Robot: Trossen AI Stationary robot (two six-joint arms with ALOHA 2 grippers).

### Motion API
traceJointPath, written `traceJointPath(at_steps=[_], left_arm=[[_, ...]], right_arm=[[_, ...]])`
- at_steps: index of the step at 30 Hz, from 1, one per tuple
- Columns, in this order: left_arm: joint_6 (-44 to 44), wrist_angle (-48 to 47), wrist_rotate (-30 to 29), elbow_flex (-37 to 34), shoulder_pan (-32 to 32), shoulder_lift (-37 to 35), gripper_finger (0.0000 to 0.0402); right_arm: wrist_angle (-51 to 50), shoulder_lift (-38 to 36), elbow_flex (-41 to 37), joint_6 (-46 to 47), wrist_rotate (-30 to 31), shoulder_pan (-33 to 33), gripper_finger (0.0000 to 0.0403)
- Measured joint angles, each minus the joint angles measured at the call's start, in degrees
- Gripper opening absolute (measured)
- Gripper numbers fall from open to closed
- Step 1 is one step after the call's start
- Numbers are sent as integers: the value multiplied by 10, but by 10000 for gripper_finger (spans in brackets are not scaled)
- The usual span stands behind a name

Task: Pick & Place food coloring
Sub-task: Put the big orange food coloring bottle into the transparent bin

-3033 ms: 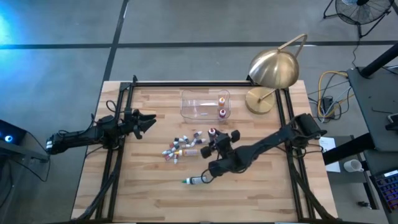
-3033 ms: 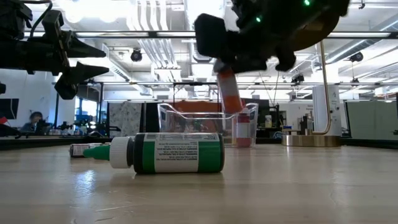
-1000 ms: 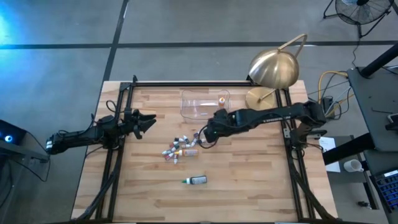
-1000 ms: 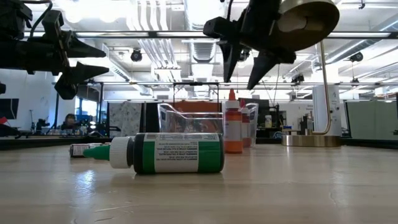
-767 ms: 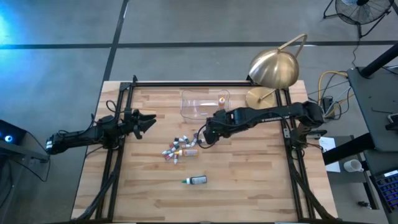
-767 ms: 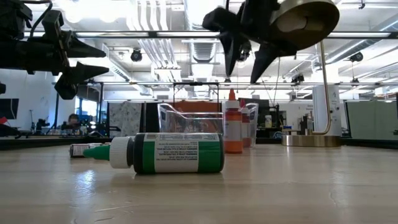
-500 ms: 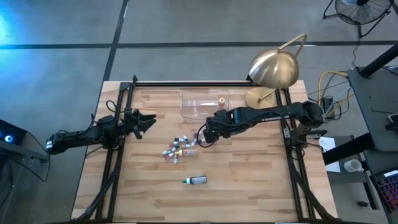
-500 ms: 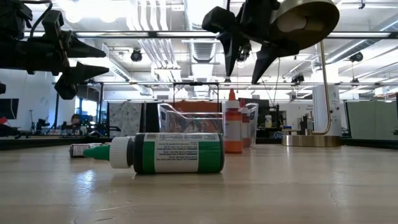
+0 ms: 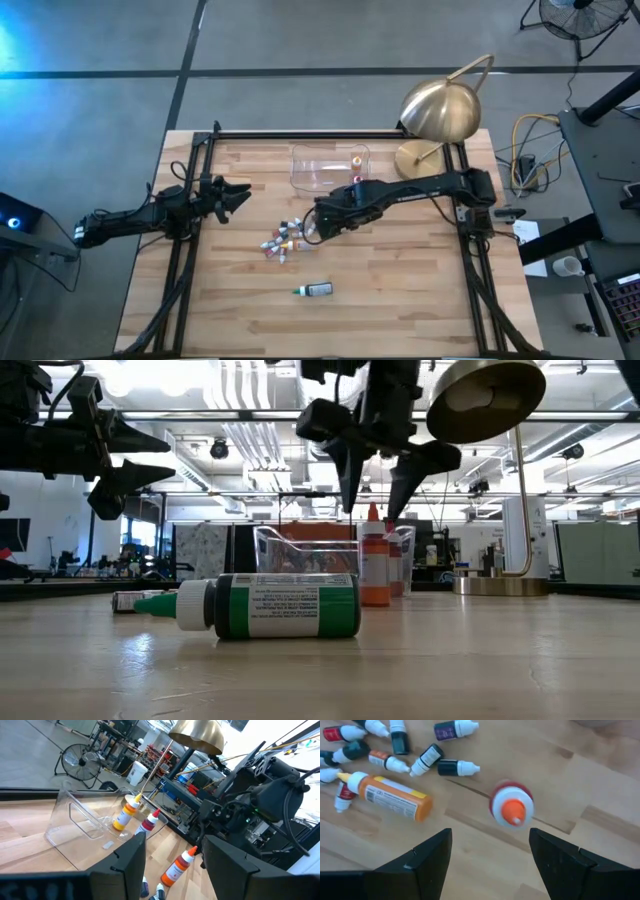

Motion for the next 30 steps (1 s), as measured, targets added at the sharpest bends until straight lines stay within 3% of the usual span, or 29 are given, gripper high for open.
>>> traceJointPath(at_steps=[6,14,19,30], left_arm=[[0,0,0,0,0,0,167],[0,0,0,0,0,0,167],[0,0,0,0,0,0,167],[0,0,0,0,0,0,167]], right_arm=[[-87,56,62,-34,1,-13,261],[-113,92,134,-93,1,-19,254],[-149,102,137,-102,2,-24,234],[-128,102,128,-121,0,-24,206]])
